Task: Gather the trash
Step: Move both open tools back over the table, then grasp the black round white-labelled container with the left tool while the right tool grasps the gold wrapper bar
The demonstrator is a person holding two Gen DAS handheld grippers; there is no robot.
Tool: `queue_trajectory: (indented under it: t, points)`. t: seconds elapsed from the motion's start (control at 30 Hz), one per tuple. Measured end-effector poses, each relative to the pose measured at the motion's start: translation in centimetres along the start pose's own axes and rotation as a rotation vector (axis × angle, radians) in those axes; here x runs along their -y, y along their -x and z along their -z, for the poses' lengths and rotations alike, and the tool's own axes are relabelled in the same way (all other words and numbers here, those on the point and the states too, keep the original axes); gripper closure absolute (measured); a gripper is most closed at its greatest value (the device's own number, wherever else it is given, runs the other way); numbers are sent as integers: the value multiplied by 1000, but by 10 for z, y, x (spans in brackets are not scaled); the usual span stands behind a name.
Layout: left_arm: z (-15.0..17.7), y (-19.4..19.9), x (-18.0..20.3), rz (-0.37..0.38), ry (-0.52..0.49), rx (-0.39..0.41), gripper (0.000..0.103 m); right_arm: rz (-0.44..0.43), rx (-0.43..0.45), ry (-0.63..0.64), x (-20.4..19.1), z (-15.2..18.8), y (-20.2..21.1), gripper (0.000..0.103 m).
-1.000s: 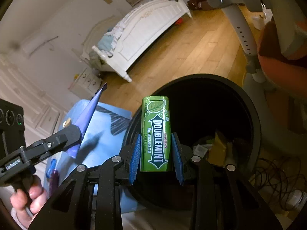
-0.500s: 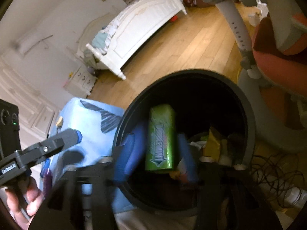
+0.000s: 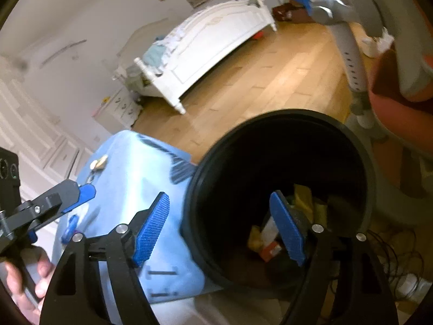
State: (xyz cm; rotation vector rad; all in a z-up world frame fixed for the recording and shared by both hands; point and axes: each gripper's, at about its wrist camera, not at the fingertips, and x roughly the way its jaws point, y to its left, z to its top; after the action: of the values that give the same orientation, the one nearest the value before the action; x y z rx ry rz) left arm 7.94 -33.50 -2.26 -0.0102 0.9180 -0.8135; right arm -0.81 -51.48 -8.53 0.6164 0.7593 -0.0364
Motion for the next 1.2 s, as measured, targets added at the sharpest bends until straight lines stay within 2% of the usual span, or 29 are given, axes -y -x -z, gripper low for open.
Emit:
queue_trajectory:
  t: [0.1, 0.2, 0.37, 0.57, 0.73, 0.83, 0.93, 1.03, 1.2]
  points:
    - [2, 23, -22, -44, 14, 36, 29, -25, -7, 44, -21, -3, -3, 27]
    - [3, 48, -53, -97, 49, 78, 22, -52, -20, 114, -52, -9, -9, 27]
    - [2, 86, -114, -200, 125, 132, 22, -94, -49, 238, -108, -17, -23, 27]
    - [-2, 105, -185, -343, 152, 112, 15, -131, -97, 411, -180, -31, -54, 27]
    - [-6, 97, -229, -345, 113, 38, 15, -137, -128, 548, -230, -44, -89, 27]
    - [-11, 87, -243, -345, 82, 3, 15, -120, -148, 618, -252, -50, -115, 27]
    - [-15, 78, -250, -325, 40, -24, 24, -105, -176, 666, -266, -54, -138, 33]
    - [-17, 69, -249, -306, -4, -50, 24, -94, -215, 694, -275, -57, -162, 36]
    - [-14, 61, -244, -340, -94, -65, 25, -76, -277, 715, -277, -57, -188, 45]
